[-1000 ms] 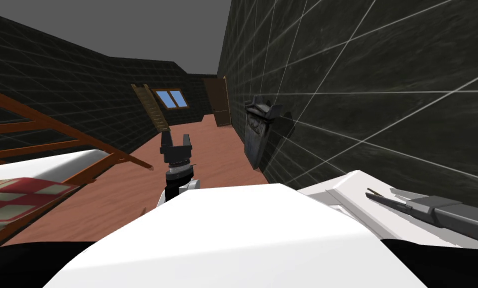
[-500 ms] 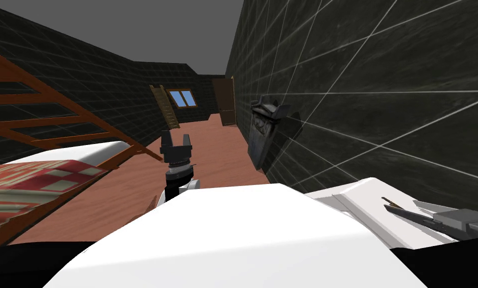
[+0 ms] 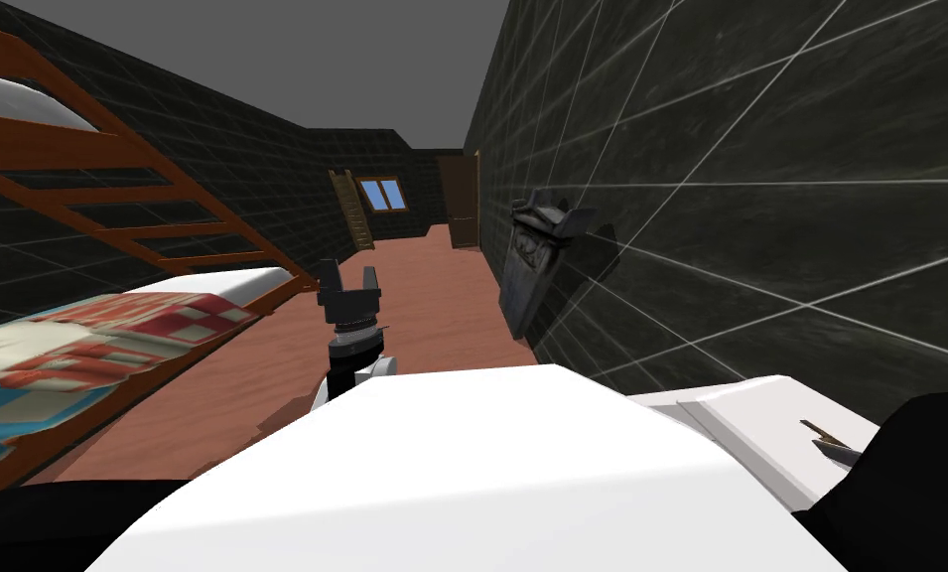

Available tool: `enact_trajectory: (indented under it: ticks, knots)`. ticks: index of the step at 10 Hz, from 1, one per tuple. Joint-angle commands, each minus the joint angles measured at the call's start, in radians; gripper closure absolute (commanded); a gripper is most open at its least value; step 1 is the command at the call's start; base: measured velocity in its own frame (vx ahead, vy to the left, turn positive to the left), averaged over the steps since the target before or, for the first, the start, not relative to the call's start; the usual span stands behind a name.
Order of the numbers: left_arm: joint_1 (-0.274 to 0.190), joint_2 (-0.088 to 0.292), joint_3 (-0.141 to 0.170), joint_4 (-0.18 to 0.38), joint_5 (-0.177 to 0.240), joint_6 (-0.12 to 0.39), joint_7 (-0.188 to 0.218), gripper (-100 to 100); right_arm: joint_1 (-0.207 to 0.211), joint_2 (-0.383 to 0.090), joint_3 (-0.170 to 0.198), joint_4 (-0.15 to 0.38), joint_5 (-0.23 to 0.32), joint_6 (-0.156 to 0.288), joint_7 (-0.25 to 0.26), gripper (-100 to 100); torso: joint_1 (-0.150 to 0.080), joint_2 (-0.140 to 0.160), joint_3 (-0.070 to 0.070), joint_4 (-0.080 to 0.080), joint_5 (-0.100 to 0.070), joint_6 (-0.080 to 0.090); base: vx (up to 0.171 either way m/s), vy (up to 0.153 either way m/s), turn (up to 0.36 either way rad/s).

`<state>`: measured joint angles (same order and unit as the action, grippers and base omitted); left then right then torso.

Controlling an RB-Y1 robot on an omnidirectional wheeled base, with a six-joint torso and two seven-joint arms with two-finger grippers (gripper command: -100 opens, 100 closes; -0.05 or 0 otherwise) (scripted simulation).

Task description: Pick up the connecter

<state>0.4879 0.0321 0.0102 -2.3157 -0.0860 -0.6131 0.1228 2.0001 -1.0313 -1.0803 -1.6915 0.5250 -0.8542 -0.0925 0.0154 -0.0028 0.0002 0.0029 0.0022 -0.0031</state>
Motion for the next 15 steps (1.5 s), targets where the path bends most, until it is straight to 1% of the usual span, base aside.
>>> enact_trajectory:
  ticks: [1,3,4,5,6,7,8,9,10,11,12,13,15]
  knots:
    - [0.0,0.0,0.0,0.0,0.0,0.0,0.0,0,0.042,-0.012,-0.004,0.012,0.01,-0.007,-0.006,-100,0.0,0.0,0.0,0.0,0.0,0.0,-0.032,0.005,0.142]
    - [0.0,0.0,0.0,0.0,0.0,0.0,0.0,0,0.091,-0.026,-0.008,0.027,0.023,-0.017,-0.012,-100,0.0,0.0,0.0,0.0,0.0,-0.001,-0.038,0.004,0.179]
    - [0.0,0.0,0.0,0.0,0.0,0.0,0.0,0,0.106,-0.032,-0.008,0.032,0.027,-0.021,-0.013,-100,0.0,0.0,0.0,0.0,0.0,0.0,-0.027,0.004,0.125]
    - [0.0,0.0,0.0,0.0,0.0,0.0,0.0,0,0.094,-0.027,-0.007,0.031,0.024,-0.02,-0.01,-100,0.0,0.0,0.0,0.0,0.0,0.0,-0.01,0.0,0.022]
    - [0.0,0.0,0.0,0.0,0.0,0.0,0.0,0,0.096,-0.028,-0.008,0.032,0.024,-0.021,-0.011,0,0.0,-0.001,-0.001,0.0,0.0,0.0,0.0,0.0,0.0]
    - [0.0,0.0,0.0,0.0,0.0,0.0,0.0,0,0.07,-0.037,0.027,0.037,0.03,-0.006,-0.005,-100,0.0,-0.001,-0.001,0.0,0.0,0.0,0.005,-0.015,0.014]
    - [0.0,0.0,0.0,0.0,0.0,0.0,0.0,0,0.061,-0.04,0.038,0.039,0.032,0.0,-0.003,-100,-0.001,-0.002,-0.001,0.0,-0.001,0.0,0.01,-0.029,0.014]
    - [0.0,0.0,0.0,0.0,0.0,0.0,0.0,0,0.044,-0.046,0.061,0.042,0.036,0.01,0.0,-100,-0.002,-0.002,-0.001,0.0,-0.001,0.0,0.015,-0.044,0.01]
    - [0.0,0.0,0.0,0.0,0.0,0.0,0.0,0,0.036,-0.049,0.073,0.044,0.038,0.015,0.002,-100,-0.005,-0.003,-0.001,0.0,-0.006,0.0,0.011,-0.032,0.015]
    - [0.0,0.0,0.0,0.0,0.0,0.0,0.0,0,0.019,-0.055,0.095,0.048,0.042,0.025,0.006,-100,-0.009,-0.003,-0.001,0.0,-0.01,0.0,0.008,-0.022,0.013]
    - [0.0,0.0,0.0,0.0,0.0,0.0,0.0,0,0.029,-0.047,0.08,0.047,0.039,0.019,0.005,-100,-0.012,-0.003,-0.001,0.0,-0.015,-0.001,0.003,-0.007,0.003]
    - [0.0,0.0,0.0,0.0,0.0,0.0,0.0,0,0.027,-0.047,0.082,0.048,0.04,0.021,0.006,100,-0.014,-0.003,-0.001,0.0,-0.016,-0.001,0.0,0.0,0.0]
    - [0.0,0.0,0.0,0.0,0.0,0.0,0.0,0,0.027,-0.047,0.082,0.047,0.039,0.02,0.007,100,-0.015,-0.002,-0.001,0.0,-0.016,0.0,0.001,-0.001,0.012]
